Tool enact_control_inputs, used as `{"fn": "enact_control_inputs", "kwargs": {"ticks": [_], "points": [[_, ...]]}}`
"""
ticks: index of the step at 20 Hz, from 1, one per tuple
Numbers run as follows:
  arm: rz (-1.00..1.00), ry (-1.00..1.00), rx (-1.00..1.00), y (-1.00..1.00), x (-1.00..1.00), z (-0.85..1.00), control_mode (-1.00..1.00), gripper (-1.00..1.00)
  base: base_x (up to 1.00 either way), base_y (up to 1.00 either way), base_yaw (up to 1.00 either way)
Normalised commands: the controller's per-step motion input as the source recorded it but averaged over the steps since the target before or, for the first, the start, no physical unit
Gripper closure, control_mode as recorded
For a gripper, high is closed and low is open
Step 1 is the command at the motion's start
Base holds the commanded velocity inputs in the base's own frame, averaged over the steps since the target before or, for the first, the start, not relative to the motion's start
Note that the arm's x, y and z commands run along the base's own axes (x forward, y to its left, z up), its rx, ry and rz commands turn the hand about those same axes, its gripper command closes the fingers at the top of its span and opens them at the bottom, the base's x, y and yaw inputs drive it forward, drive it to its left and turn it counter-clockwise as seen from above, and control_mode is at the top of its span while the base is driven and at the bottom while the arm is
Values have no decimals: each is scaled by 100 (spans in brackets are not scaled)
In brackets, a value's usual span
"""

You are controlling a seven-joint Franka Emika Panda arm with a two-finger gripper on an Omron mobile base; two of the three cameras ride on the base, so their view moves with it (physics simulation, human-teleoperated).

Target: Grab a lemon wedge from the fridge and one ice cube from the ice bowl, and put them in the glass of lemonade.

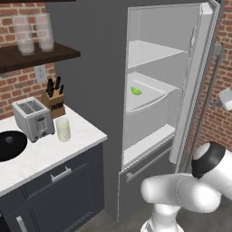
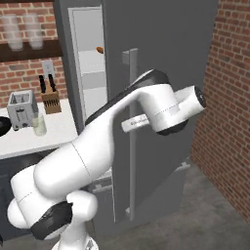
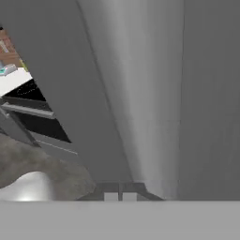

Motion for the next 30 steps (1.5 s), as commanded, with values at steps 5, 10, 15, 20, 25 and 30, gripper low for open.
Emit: {"fn": "enact_control_inputs", "kwargs": {"ticks": [5,10,15,20,25,30], "points": [[-2,-60,-6,25,-88,7,-100,100,0,0,0],[-19,-4,-13,0,-42,75,-100,100,0,0,0],[-28,8,-14,15,-21,67,-100,100,0,0,0],[-26,35,-30,79,19,36,-100,100,0,0,0],[-24,31,-27,53,33,3,-100,100,0,0,0],[-26,1,-4,-21,-46,0,-100,100,0,0,0]]}}
